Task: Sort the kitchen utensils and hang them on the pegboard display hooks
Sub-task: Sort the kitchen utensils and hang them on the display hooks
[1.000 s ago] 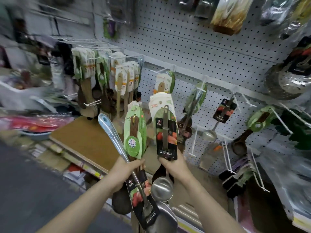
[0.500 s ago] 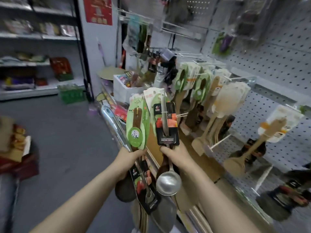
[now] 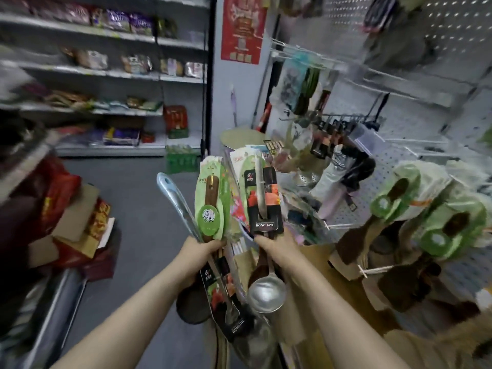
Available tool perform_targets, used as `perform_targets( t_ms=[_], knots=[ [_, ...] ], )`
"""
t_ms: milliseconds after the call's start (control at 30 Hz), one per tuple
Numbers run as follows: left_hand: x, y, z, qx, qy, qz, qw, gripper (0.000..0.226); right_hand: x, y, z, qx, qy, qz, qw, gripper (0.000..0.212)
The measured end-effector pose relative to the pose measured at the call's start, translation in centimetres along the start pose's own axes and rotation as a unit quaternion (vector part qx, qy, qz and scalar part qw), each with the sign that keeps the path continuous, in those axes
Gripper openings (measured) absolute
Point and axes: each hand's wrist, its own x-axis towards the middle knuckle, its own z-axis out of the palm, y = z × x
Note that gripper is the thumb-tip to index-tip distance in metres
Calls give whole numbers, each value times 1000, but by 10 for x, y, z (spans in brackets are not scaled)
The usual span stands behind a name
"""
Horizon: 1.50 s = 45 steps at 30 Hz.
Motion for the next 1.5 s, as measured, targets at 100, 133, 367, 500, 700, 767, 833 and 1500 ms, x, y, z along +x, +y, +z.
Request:
perform_targets(
  t_ms=[100,133,367,500,700,767,833,1500],
  knots=[
    [40,8,-18,-17,13,-3,1000,6,43,-9,17,10,-15,-6,1000,23],
    [53,10,-24,-24,13,-5,1000,6,56,-12,23,16,-18,-6,1000,25],
    [156,37,-93,-25,3,-28,999,5,166,-42,84,46,3,50,998,14],
    [211,66,-143,-3,-9,-32,999,7,224,-73,121,50,25,64,996,20],
    [284,99,-194,13,-13,-34,999,8,296,-103,160,53,23,86,995,12],
    [305,107,-201,8,-15,-42,999,8,318,-109,167,56,14,85,995,9],
    [328,115,-205,2,-16,-44,999,8,342,-112,172,55,10,79,995,12],
    [642,198,-182,11,-9,-56,998,5,673,-94,155,144,-1,117,983,23]
  ],
)
